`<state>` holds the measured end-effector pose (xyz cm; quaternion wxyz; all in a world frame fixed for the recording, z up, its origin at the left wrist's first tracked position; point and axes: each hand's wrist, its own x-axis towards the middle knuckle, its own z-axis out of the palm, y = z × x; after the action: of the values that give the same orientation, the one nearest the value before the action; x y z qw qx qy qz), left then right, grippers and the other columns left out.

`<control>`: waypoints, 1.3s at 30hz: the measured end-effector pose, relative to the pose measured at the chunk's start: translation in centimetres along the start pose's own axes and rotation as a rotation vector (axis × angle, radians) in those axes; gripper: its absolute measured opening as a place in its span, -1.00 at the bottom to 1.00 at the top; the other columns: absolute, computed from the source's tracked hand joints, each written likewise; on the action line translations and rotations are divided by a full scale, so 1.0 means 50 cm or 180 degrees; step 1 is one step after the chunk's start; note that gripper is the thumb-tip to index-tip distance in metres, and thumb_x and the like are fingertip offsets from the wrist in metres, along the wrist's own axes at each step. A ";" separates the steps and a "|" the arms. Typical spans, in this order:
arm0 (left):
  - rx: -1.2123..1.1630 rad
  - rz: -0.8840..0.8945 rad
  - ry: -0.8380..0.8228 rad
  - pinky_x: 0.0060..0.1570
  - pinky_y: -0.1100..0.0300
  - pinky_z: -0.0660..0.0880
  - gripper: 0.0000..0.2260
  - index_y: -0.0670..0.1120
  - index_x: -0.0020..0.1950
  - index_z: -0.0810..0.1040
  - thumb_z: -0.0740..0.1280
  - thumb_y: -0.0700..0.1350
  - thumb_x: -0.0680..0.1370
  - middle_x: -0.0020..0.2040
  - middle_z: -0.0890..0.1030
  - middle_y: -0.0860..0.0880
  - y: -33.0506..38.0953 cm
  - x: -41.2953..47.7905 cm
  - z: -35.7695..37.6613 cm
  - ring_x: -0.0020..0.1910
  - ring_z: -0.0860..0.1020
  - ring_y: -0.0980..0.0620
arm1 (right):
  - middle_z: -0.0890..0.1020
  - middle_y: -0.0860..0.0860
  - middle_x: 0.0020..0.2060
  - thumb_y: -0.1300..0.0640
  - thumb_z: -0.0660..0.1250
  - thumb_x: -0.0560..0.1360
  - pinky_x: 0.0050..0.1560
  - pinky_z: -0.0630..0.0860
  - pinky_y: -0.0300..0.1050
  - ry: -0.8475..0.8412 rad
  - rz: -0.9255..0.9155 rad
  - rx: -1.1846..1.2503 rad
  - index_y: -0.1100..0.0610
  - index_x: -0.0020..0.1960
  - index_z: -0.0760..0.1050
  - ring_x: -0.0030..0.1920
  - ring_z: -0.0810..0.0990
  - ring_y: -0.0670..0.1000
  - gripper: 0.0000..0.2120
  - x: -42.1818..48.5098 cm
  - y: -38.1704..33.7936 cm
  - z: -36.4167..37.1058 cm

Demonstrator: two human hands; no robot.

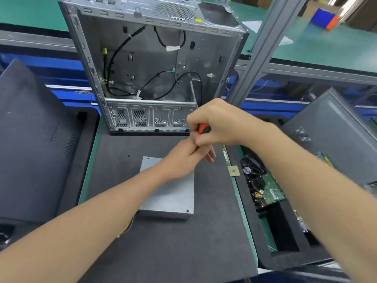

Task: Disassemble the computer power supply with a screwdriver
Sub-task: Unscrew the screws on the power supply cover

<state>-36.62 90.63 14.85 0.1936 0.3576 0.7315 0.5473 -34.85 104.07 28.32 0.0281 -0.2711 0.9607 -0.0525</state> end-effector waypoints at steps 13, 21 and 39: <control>0.0006 0.0071 0.0147 -0.11 0.55 0.43 -0.81 0.07 0.04 0.47 0.13 -0.16 0.72 -0.16 0.66 0.30 -0.002 -0.002 0.014 -0.16 0.61 0.37 | 0.22 -0.01 -0.37 -0.11 0.29 0.58 -0.28 0.26 -0.05 0.1026 0.2689 -0.0639 0.11 -0.18 0.28 -0.27 0.36 0.17 -0.65 0.017 -0.068 0.062; -0.0202 -0.0066 -0.0272 0.21 -0.01 0.61 -0.73 -0.19 0.09 0.60 0.20 -0.05 0.75 0.01 0.71 0.00 -0.001 0.016 -0.037 0.03 0.71 -0.01 | 0.48 -0.06 -0.41 0.15 0.43 0.42 -0.27 0.40 -0.06 0.0014 0.0296 0.0231 0.13 -0.19 0.47 -0.31 0.41 0.07 -0.87 0.010 0.003 -0.013; -0.0211 -0.0196 -0.0265 0.02 0.23 0.60 -0.73 -0.18 0.07 0.61 0.18 -0.07 0.75 -0.06 0.75 0.01 0.011 0.018 -0.029 -0.05 0.71 0.07 | 0.43 0.04 -0.33 0.10 0.36 0.46 -0.28 0.39 -0.04 0.0883 0.1989 -0.0531 0.09 -0.17 0.38 -0.24 0.50 0.22 -0.84 0.027 -0.039 0.053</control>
<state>-38.04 90.43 15.94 0.2524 0.3508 0.7149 0.5497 -34.79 101.48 25.86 -0.1102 0.0444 0.9929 0.0010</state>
